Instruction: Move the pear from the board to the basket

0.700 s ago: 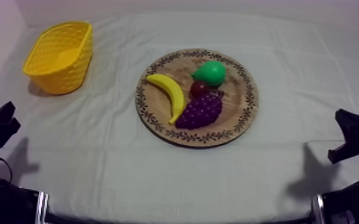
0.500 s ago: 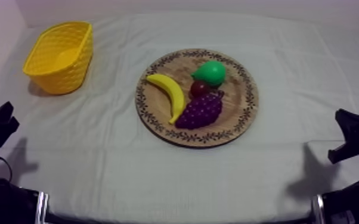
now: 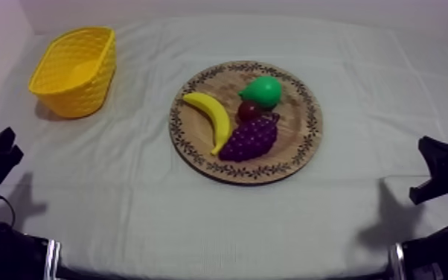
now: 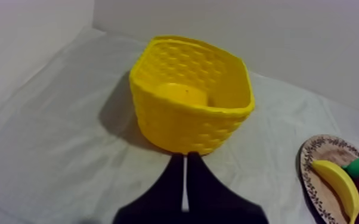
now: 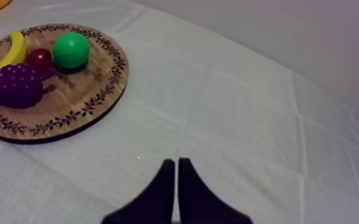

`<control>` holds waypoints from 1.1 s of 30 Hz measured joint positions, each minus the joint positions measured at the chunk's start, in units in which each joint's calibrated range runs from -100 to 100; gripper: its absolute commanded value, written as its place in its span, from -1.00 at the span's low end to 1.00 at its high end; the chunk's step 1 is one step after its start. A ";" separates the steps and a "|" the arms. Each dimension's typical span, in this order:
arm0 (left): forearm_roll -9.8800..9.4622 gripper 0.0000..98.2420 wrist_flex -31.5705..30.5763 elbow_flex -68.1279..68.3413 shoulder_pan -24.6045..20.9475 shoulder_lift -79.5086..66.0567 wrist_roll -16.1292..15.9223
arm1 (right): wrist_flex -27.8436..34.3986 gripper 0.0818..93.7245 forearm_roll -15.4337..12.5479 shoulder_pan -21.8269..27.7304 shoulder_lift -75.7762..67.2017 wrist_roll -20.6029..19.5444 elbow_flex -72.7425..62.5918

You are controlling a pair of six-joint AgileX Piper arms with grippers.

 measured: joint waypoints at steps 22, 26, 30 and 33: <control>8.10 -1.00 1.38 -20.05 0.49 19.76 -12.29 | 0.00 -0.99 0.00 0.00 0.00 0.00 0.00; 7.62 -1.00 6.74 -33.04 2.39 29.39 -16.20 | 0.00 -0.99 0.00 0.00 0.00 0.00 0.00; 7.74 -1.00 11.78 -47.09 4.17 39.32 -18.84 | 0.00 -0.99 0.00 0.00 0.00 0.00 0.00; 8.13 -1.00 14.79 -56.65 5.51 47.12 -20.52 | 0.00 -0.99 0.00 0.00 0.00 0.00 0.00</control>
